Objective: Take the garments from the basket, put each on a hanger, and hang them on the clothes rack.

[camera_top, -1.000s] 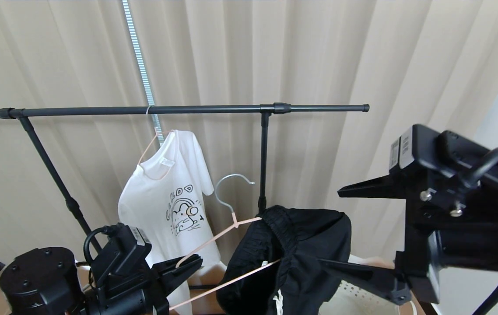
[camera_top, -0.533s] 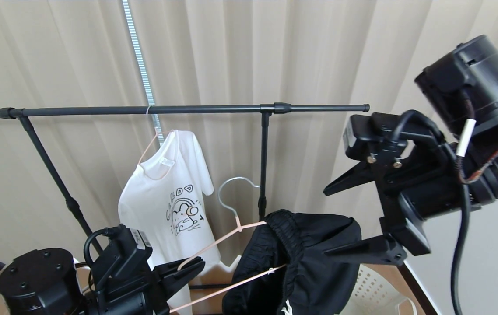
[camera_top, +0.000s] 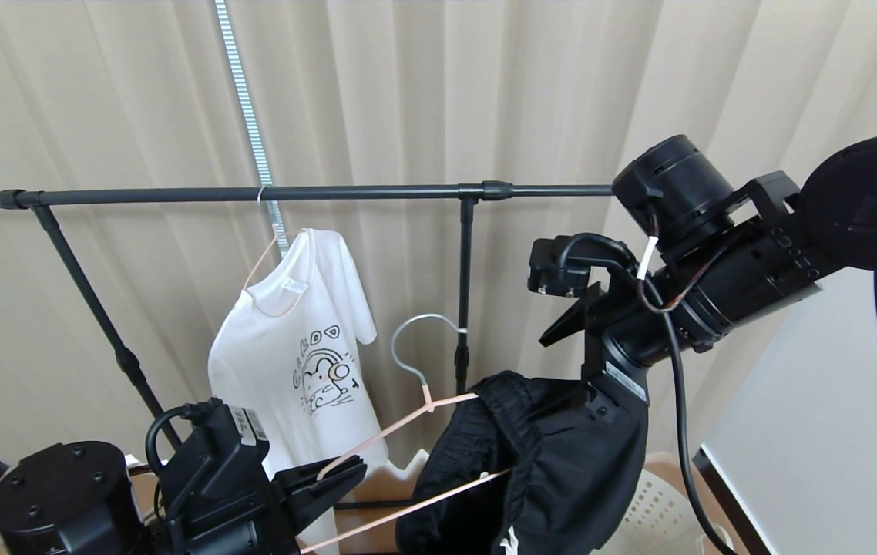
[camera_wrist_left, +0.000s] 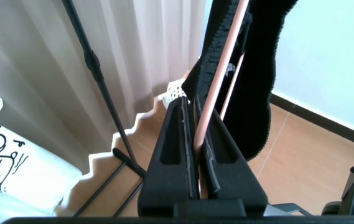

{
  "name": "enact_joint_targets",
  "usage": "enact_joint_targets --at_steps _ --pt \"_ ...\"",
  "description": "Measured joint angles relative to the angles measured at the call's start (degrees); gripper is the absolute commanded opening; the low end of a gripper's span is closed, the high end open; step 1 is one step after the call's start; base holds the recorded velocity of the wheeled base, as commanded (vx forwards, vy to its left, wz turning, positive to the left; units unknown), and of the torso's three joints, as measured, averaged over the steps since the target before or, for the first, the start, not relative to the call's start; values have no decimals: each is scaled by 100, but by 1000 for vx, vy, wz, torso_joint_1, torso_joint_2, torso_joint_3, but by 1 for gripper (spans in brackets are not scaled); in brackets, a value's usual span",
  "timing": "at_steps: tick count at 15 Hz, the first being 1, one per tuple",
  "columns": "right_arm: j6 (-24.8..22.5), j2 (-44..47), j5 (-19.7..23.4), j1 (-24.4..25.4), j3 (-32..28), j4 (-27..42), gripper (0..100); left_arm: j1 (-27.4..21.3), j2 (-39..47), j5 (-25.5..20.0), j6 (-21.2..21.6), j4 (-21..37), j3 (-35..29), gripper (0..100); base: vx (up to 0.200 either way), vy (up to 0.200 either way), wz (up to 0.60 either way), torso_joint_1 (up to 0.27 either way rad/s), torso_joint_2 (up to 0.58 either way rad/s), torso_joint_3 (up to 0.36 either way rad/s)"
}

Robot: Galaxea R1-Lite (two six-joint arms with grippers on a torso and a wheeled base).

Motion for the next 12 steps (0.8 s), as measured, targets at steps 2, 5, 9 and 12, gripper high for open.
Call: enact_joint_targets --at_steps 2,5,9,12 --pt "-21 122 -33 -60 -67 -6 100 -11 -2 2 0 2 0 0 0 0 0 0 0 0" --pt "-23 312 -52 -71 -213 -11 100 -63 -5 2 -6 4 0 0 0 0 0 0 0 0" --pt "-177 480 -266 -40 -362 29 100 -88 13 5 -17 6 0 0 0 0 0 0 0 0" --pt "-168 505 -334 -49 -383 41 100 -79 20 2 -20 4 0 0 0 0 0 0 0 0"
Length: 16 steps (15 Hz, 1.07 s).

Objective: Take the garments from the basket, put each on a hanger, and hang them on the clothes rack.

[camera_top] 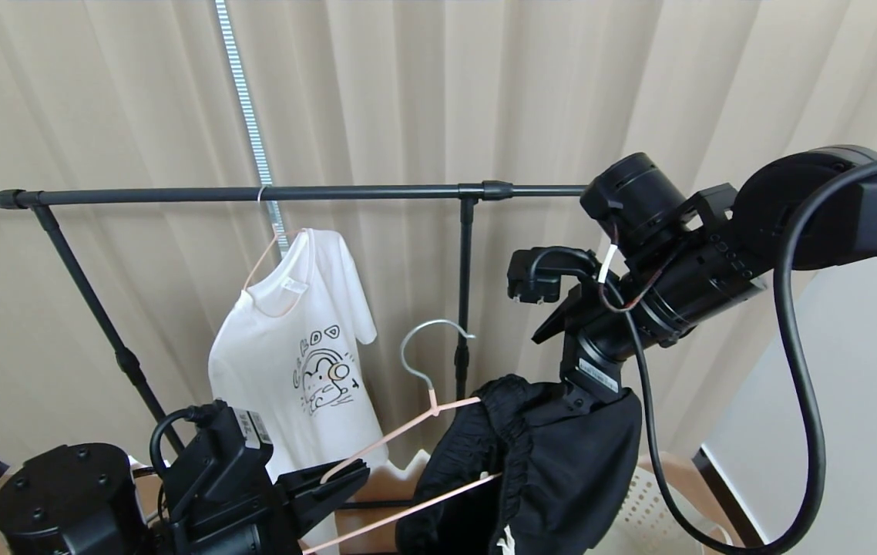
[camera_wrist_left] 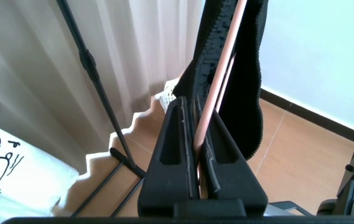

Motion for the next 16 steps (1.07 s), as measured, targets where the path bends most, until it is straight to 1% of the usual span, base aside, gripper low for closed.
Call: enact_joint_targets --at_steps 3,5,8,10,14,16 --pt "-1 46 306 121 22 5 100 0 -9 -2 2 0 0 0 0 0 0 0 0 0" --pt "-4 55 819 176 22 11 100 -2 -17 -5 2 -6 0 0 0 0 0 0 0 0" --pt "-63 30 1229 199 33 267 100 13 -17 -11 0 -9 0 0 0 0 0 0 0 0" --pt "-156 -37 1301 199 84 407 100 16 -20 -11 7 -9 0 0 0 0 0 0 0 0" --pt "-168 -227 1202 204 346 405 100 39 -26 -6 11 -6 0 0 0 0 0 0 0 0" --pt "-156 -345 1231 157 383 416 100 44 -26 -5 11 -6 0 0 0 0 0 0 0 0"
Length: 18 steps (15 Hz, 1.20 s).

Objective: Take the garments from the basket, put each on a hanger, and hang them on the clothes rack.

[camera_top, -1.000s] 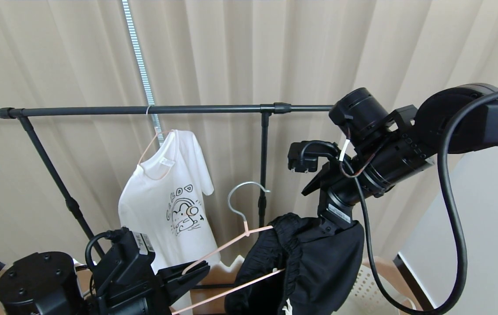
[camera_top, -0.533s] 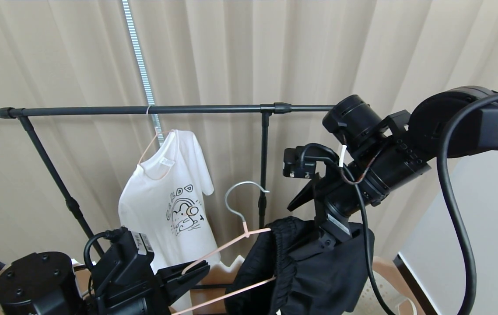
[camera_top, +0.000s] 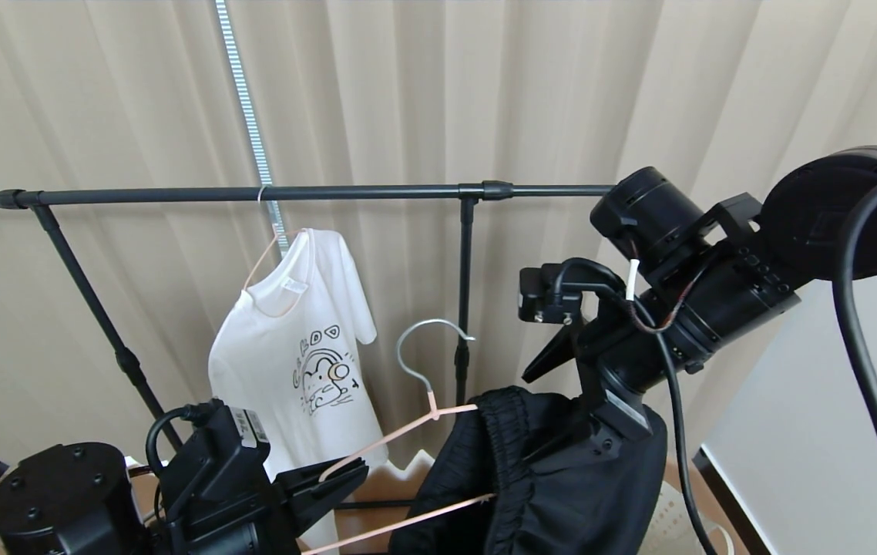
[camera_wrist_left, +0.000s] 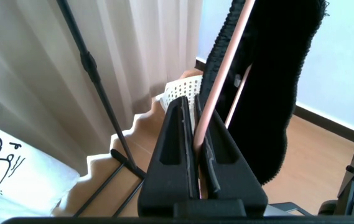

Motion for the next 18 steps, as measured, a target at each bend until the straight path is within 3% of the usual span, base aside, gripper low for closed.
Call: enact_joint_targets --at_steps 4,16,17,18 --pt "2 -262 201 -48 60 -6 100 0 -2 5 5 0 0 0 0 0 0 0 0 0" --pt "67 -5 176 435 61 -329 100 -77 -171 2 2 2 0 0 0 0 0 0 0 0" --pt "67 11 173 435 52 -354 0 -91 -190 5 2 2 0 0 0 0 0 0 0 0" --pt "68 20 173 435 52 -413 0 -105 -206 7 0 2 0 0 0 0 0 0 0 0"
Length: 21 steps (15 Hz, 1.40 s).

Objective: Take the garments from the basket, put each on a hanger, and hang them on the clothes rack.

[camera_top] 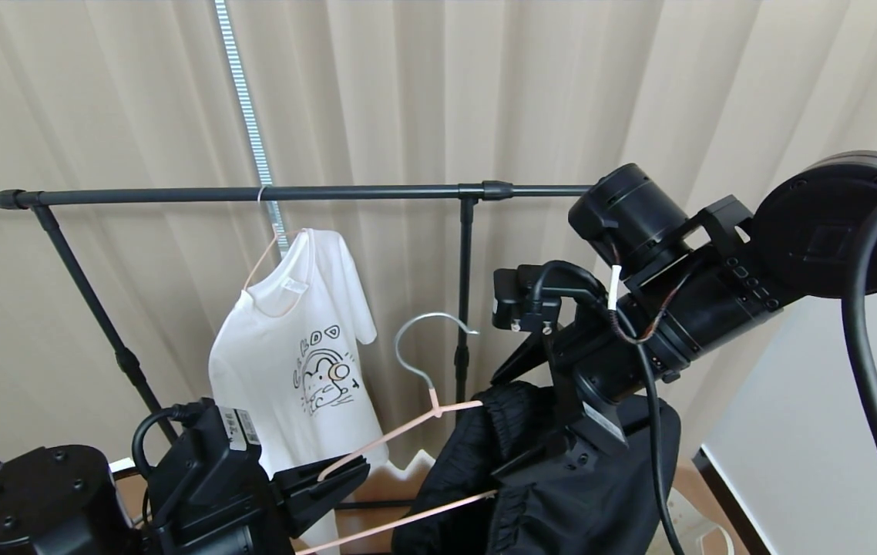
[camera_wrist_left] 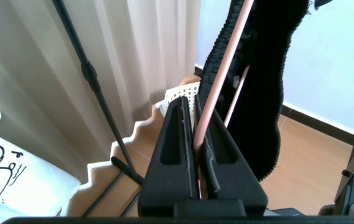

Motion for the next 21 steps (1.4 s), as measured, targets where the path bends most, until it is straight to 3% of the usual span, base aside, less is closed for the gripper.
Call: enact_joint_targets --at_steps 13,14,19,21 --pt "68 -129 16 0 236 -93 0 -6 -16 -11 -50 -2 0 0 0 0 0 0 0 0" --pt "68 -143 13 0 254 -134 0 -6 -13 -9 -50 -16 0 100 0 0 0 0 0 0" --pt "68 -236 16 -17 289 -154 0 83 -24 -11 -158 -7 0 100 0 0 0 0 0 0" --pt "68 -350 5 -28 451 -158 0 339 -30 -21 -274 -5 0 100 0 0 0 0 0 0"
